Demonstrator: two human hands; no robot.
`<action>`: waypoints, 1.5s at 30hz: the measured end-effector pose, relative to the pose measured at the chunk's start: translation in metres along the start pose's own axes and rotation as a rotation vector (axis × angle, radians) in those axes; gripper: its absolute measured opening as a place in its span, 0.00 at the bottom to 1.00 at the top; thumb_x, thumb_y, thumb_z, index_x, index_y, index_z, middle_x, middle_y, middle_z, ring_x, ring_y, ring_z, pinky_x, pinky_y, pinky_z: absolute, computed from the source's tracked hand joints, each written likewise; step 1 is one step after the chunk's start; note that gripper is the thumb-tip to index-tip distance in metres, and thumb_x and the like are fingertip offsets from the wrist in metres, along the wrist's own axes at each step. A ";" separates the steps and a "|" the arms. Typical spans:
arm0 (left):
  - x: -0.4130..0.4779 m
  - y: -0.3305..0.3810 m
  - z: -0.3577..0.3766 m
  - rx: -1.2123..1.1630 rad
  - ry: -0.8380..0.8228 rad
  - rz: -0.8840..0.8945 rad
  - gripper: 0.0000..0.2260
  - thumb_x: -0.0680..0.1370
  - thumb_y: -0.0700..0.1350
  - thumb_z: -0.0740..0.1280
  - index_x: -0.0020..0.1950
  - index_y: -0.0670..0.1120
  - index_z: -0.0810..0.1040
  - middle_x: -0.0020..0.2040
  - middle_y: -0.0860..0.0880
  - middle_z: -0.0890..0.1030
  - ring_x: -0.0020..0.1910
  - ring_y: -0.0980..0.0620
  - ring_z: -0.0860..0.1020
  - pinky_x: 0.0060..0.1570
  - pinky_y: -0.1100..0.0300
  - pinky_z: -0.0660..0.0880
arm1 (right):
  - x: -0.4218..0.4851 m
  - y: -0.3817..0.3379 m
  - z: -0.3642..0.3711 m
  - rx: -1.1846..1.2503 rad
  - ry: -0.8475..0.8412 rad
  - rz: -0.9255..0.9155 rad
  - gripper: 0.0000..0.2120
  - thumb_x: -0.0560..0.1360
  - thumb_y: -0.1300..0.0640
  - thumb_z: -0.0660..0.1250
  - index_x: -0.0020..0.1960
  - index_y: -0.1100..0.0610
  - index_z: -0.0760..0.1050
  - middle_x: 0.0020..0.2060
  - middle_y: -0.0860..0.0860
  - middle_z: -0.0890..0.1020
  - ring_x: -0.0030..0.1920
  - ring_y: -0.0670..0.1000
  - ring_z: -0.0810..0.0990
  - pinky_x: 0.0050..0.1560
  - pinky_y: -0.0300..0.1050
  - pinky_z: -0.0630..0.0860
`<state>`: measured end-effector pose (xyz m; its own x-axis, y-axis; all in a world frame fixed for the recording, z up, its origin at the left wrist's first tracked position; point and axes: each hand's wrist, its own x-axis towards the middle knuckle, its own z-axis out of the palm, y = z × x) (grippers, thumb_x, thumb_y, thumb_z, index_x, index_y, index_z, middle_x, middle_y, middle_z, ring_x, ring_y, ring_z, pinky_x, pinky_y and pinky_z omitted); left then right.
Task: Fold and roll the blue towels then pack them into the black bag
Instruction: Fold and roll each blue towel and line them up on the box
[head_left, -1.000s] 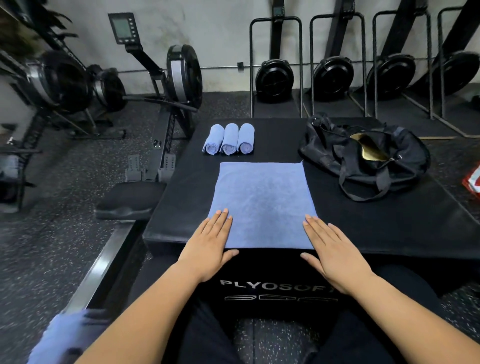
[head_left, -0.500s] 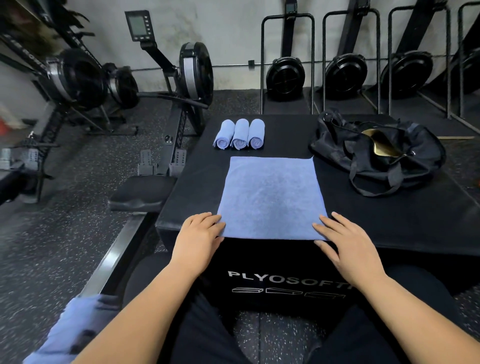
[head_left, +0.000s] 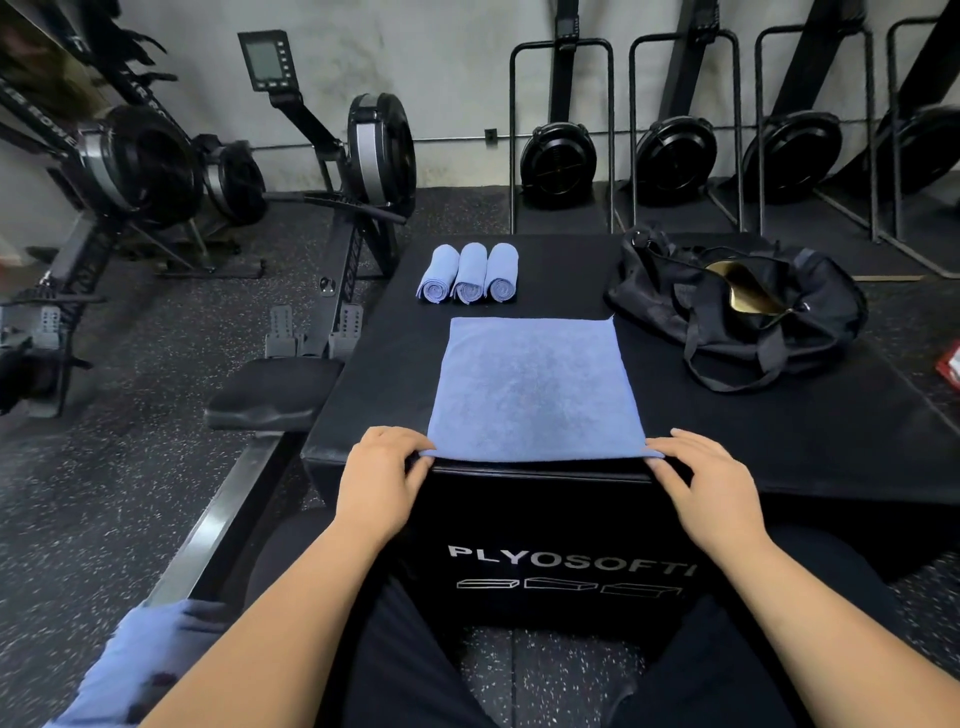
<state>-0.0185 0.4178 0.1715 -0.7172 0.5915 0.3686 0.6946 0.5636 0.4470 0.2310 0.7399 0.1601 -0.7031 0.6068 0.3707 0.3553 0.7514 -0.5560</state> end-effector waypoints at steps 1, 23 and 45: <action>0.001 0.001 -0.001 -0.035 0.005 -0.033 0.06 0.79 0.45 0.74 0.54 0.55 0.85 0.51 0.62 0.83 0.57 0.57 0.75 0.58 0.58 0.75 | 0.000 -0.001 -0.001 0.021 0.003 0.018 0.08 0.78 0.54 0.75 0.56 0.47 0.87 0.54 0.39 0.84 0.67 0.47 0.79 0.65 0.46 0.74; -0.013 0.031 -0.027 -0.540 0.035 -0.303 0.03 0.79 0.47 0.75 0.48 0.57 0.85 0.41 0.57 0.85 0.43 0.58 0.82 0.50 0.61 0.75 | -0.009 -0.017 -0.032 0.562 0.014 0.304 0.02 0.78 0.54 0.76 0.49 0.47 0.85 0.43 0.44 0.88 0.50 0.48 0.87 0.59 0.52 0.81; 0.118 0.025 -0.010 -0.606 0.016 -0.466 0.02 0.80 0.48 0.74 0.48 0.53 0.86 0.41 0.53 0.87 0.38 0.59 0.81 0.45 0.62 0.75 | 0.128 -0.025 -0.019 0.639 -0.041 0.477 0.04 0.77 0.55 0.77 0.50 0.53 0.86 0.41 0.49 0.89 0.41 0.47 0.85 0.45 0.42 0.78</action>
<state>-0.0862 0.4964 0.2344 -0.9325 0.3588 0.0422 0.1707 0.3348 0.9267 0.1439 0.8035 0.2356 -0.5905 0.8063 -0.0351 0.2105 0.1119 -0.9712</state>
